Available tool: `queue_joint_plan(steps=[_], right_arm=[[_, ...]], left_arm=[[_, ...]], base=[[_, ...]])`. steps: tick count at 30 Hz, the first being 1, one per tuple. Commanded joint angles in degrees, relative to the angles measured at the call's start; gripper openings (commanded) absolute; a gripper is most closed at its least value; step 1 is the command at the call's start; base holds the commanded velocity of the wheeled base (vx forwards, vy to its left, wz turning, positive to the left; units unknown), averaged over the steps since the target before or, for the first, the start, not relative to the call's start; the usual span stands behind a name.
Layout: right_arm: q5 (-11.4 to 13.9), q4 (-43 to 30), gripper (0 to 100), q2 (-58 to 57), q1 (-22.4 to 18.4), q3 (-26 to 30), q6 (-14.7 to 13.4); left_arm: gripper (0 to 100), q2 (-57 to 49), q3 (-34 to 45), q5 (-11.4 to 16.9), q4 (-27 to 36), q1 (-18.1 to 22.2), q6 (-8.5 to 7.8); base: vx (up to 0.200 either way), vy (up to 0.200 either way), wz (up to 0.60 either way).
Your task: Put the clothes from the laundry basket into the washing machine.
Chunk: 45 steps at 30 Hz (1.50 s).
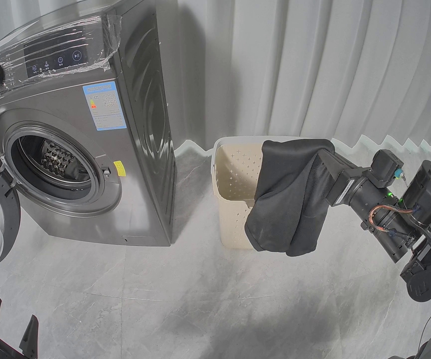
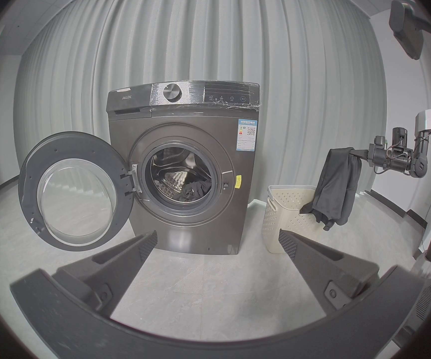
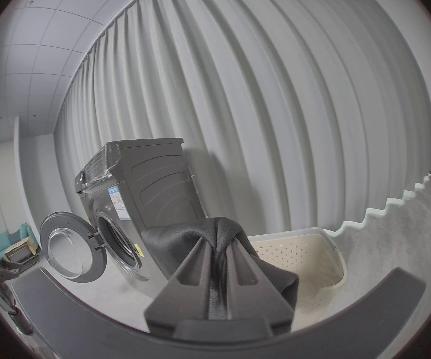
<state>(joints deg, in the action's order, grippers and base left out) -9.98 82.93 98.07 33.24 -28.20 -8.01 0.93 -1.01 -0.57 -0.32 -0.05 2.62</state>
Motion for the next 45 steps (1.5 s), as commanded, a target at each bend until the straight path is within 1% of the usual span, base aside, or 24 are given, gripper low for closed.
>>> queue_joint_plan(steps=[1, 43, 45], right_arm=[[0.05, 0.04, 0, 0.10, 0.24, -0.02, 0.01], [0.40, 0.74, 0, -0.08, 1.82, -0.54, 0.19], [0.32, 0.74, 0, -0.08, 1.82, -0.63, 0.19]], left_arm=[[100, -0.84, 0.84, -0.04, -0.03, -0.04, 0.02], [100, -0.84, 0.84, 0.05, -0.03, -0.04, 0.02], [100, -0.84, 0.84, -0.04, -0.03, -0.04, 0.10]], base=[[0.000, 0.200, 0.00], [0.000, 0.200, 0.00], [0.000, 0.000, 0.00]])
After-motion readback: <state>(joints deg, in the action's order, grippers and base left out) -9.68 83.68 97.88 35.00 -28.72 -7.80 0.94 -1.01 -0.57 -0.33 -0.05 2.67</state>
